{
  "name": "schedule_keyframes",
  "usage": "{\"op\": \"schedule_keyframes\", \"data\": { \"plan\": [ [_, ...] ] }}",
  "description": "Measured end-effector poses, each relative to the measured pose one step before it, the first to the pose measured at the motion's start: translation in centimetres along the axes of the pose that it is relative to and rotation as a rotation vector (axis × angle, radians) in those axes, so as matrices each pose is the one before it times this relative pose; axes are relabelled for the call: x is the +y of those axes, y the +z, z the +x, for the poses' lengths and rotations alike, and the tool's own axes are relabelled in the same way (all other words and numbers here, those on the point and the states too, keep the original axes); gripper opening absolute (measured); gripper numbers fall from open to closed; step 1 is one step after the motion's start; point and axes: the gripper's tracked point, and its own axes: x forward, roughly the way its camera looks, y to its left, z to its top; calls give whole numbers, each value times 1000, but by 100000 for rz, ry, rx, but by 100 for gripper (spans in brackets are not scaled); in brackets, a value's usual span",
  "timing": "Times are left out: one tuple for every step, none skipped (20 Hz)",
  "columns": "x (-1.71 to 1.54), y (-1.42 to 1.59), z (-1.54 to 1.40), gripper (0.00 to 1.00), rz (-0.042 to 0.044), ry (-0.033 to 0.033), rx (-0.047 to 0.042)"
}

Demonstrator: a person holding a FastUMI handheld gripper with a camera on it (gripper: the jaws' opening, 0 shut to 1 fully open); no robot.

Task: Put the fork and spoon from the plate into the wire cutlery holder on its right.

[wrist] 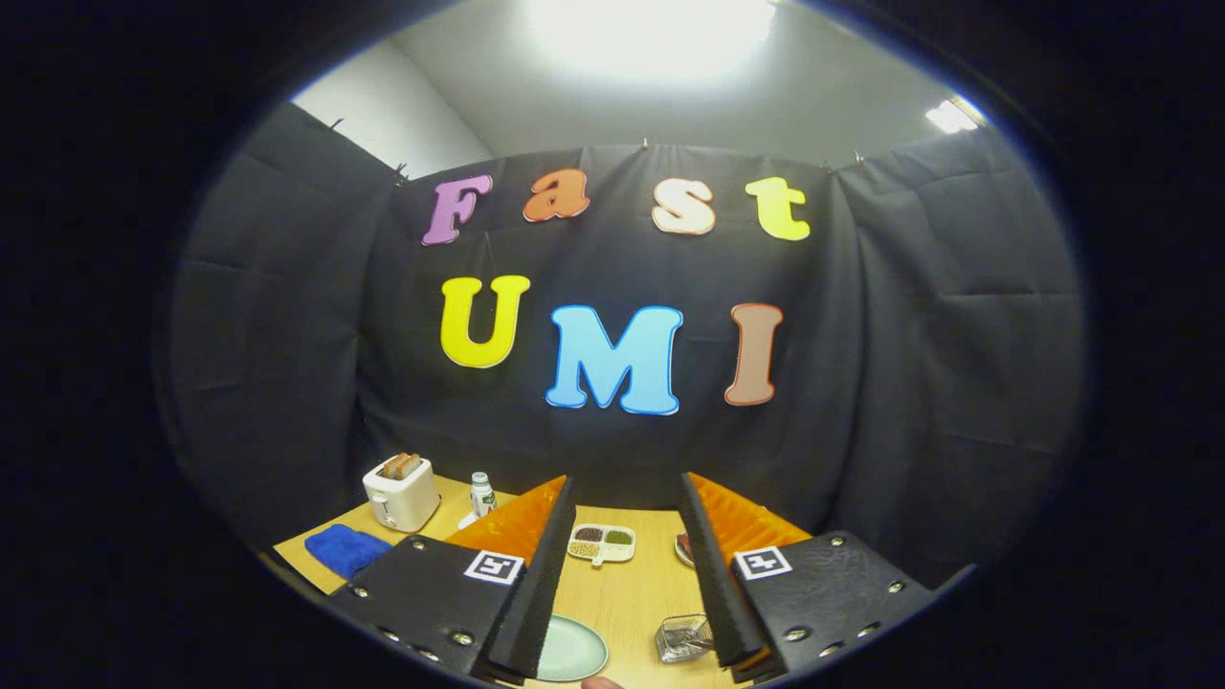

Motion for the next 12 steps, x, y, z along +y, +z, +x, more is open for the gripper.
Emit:
{"op": "schedule_keyframes", "data": {
  "plan": [
    [695,196,-779,68,-2456,-506,-2300],
    [476,487,-375,67,-2280,-825,-2798],
    [-108,398,-105,65,-2081,-2642,-2774],
    [312,449,-274,64,-545,-885,-2386],
    [622,290,-101,63,961,-1338,-2058],
    [209,-62,-94,63,2327,-1473,-230],
    [359,-448,-187,64,2801,-213,556],
    [408,-179,-166,63,1208,475,444],
    [126,-26,130,64,-135,1090,-201],
    [211,1,31,64,-302,868,-578],
    [370,23,119,64,1233,501,-769],
    [233,-7,-2,64,1546,256,-622]
  ]
}}
